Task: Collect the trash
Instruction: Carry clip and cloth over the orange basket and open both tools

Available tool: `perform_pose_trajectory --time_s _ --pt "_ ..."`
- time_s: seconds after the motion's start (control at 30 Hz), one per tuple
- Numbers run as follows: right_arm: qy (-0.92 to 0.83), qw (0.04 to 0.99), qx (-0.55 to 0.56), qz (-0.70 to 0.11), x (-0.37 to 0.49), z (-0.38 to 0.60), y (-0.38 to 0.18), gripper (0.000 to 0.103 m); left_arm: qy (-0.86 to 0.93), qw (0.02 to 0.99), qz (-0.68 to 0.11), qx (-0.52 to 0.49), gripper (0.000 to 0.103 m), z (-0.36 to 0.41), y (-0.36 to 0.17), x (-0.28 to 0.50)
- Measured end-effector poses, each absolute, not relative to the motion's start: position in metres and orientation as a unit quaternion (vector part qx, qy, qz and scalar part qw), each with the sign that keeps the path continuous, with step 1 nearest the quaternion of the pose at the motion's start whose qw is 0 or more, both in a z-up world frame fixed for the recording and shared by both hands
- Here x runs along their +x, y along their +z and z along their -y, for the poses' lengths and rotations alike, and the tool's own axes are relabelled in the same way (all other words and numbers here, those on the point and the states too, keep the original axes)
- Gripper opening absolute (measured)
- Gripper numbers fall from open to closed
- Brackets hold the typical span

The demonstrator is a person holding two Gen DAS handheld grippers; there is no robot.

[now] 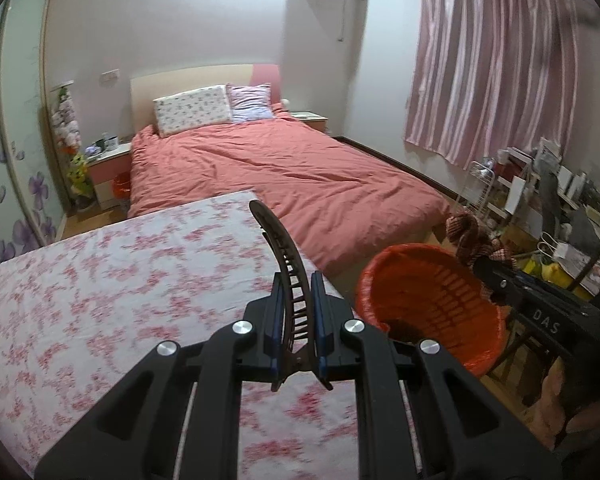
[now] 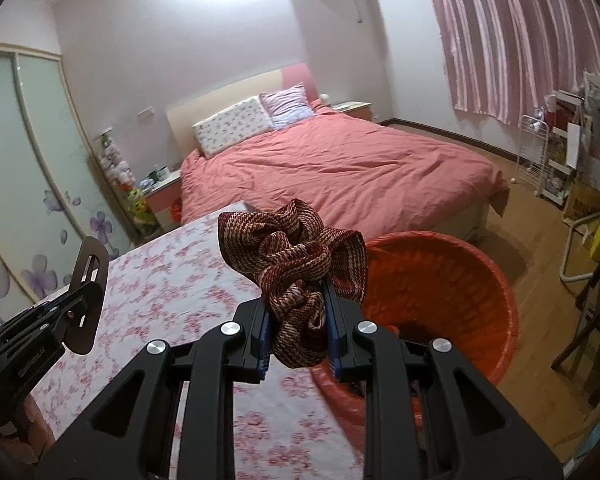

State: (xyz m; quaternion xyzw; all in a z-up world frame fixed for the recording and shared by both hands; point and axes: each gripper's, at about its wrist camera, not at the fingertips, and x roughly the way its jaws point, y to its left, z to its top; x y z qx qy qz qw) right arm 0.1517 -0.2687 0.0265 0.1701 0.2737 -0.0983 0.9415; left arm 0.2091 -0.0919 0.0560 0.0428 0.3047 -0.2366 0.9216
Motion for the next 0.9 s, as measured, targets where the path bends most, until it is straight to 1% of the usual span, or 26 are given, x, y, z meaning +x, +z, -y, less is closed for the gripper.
perform_pose_trajectory --time_s 0.47,0.77,0.83,0.87,0.9 --pt "-0.147 0.928 0.221 -0.262 0.138 0.327 0.009 0.022 -0.316 0.891 -0.322 0.052 0.014 0.177 0.038 0.206" --pt "-0.16 0.916 0.261 -0.259 0.141 0.363 -0.008 0.022 -0.364 0.864 -0.342 0.064 0.014 0.243 0.013 0.21" --pt "-0.158 0.914 0.269 -0.26 0.145 0.371 -0.013 0.025 -0.365 0.86 -0.35 0.07 0.014 0.256 0.003 0.215" --pt "-0.154 0.913 0.273 -0.262 0.148 0.374 -0.016 0.03 -0.361 0.859 -0.356 0.071 0.016 0.262 -0.003 0.218" --pt "-0.153 0.911 0.277 -0.265 0.151 0.378 -0.019 0.033 -0.357 0.859 -0.36 0.072 0.024 0.266 -0.007 0.222"
